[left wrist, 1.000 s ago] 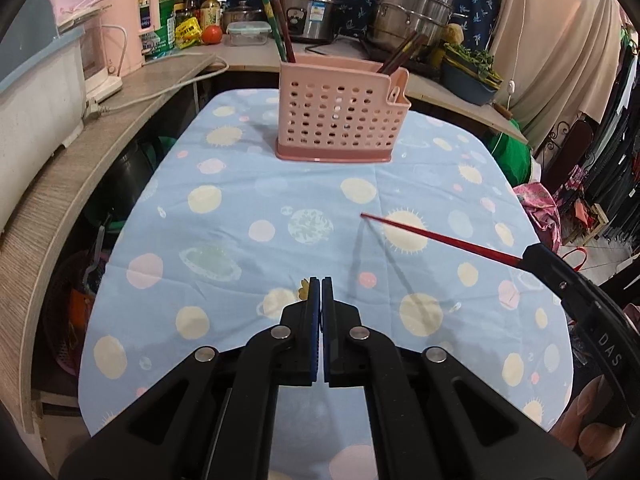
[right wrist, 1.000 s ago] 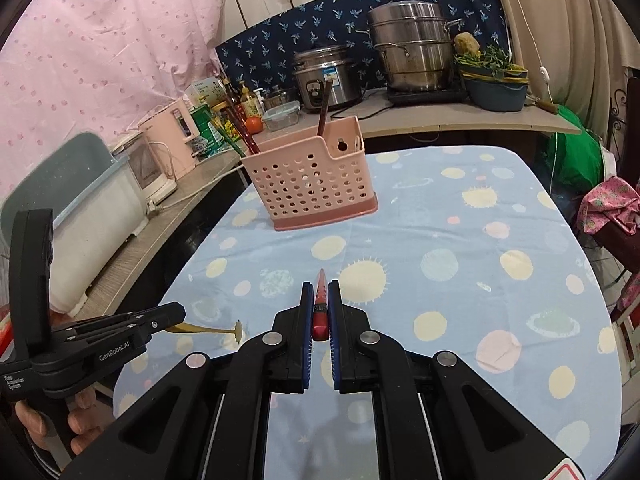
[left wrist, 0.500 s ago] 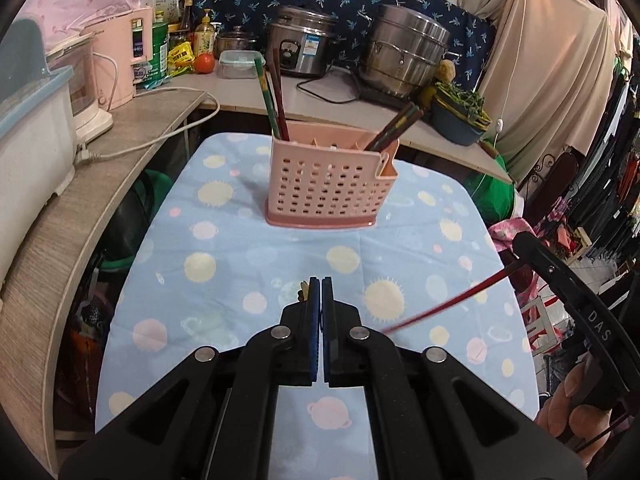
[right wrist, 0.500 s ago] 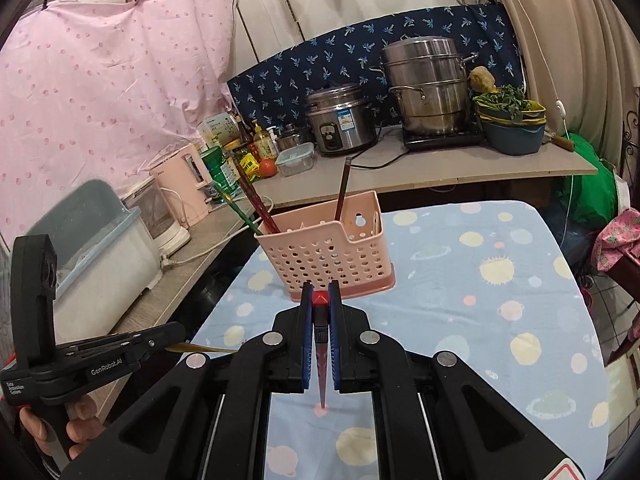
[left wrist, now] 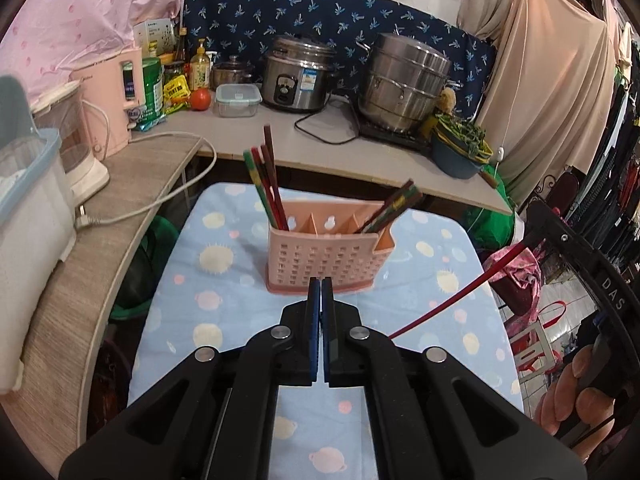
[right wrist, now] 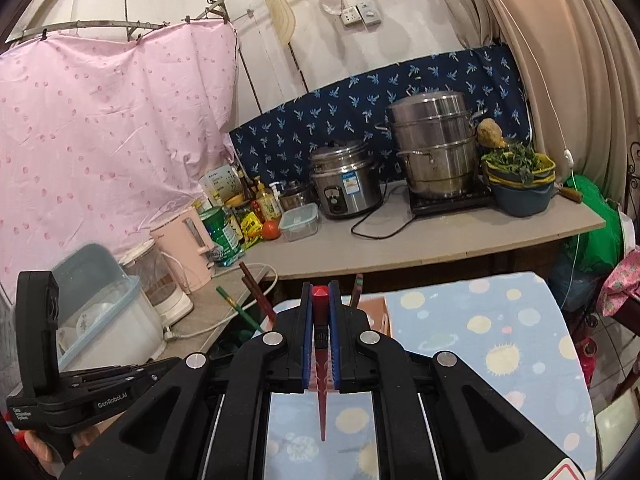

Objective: Organize utensils
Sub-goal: 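Lift the gold spoon and red chopstick and lower them into the pink basket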

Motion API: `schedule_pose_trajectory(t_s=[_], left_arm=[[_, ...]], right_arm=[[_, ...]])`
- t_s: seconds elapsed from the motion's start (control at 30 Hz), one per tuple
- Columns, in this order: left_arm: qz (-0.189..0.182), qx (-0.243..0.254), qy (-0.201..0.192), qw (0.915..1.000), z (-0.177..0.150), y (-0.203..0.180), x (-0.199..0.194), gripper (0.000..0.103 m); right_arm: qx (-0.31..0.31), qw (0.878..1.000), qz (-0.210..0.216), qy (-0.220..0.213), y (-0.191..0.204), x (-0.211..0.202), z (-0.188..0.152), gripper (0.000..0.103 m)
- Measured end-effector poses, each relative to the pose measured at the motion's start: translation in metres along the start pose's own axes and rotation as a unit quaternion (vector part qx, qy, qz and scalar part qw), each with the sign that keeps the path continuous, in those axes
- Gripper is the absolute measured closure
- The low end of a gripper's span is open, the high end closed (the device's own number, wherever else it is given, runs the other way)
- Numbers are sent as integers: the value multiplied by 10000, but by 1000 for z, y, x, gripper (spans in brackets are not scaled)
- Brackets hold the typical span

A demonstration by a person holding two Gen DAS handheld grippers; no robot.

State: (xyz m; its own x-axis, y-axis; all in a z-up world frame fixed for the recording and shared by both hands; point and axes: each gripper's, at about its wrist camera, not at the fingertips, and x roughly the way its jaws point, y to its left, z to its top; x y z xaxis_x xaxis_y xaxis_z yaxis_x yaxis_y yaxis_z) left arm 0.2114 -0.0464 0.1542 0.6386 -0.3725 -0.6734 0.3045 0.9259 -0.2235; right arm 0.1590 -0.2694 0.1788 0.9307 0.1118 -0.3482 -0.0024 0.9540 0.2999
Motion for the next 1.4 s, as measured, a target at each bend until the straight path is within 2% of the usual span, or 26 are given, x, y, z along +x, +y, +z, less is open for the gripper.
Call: schedule_pose_trajectory(t_s=[0.3, 0.5, 0.73, 0.93, 1.3, 1.37, 1.4], left_arm=[[79, 32, -454, 9989, 67, -7, 10, 102], [123, 21, -489, 9987, 91, -6, 36, 102], [213, 119, -425, 9988, 97, -5, 77, 102], [161, 17, -189, 9997, 91, 3, 109, 102], [252, -102, 81, 9996, 76, 12, 146, 102], [338, -104, 71, 9993, 75, 12, 147, 102], [360, -87, 31, 9993, 74, 12, 146, 102]], right_arm=[[-16, 9984, -43, -555, 8, 31, 62, 96], [8, 9985, -92, -544, 7, 69, 77, 96], [21, 9999, -117, -79, -2, 116, 58, 96], [60, 9996, -113, 242, -10, 142, 37, 96], [-30, 9977, -190, 651, -16, 163, 8, 96], [-40, 9973, -188, 709, -17, 164, 4, 95], [-45, 9973, -204, 706, -17, 164, 2, 91]])
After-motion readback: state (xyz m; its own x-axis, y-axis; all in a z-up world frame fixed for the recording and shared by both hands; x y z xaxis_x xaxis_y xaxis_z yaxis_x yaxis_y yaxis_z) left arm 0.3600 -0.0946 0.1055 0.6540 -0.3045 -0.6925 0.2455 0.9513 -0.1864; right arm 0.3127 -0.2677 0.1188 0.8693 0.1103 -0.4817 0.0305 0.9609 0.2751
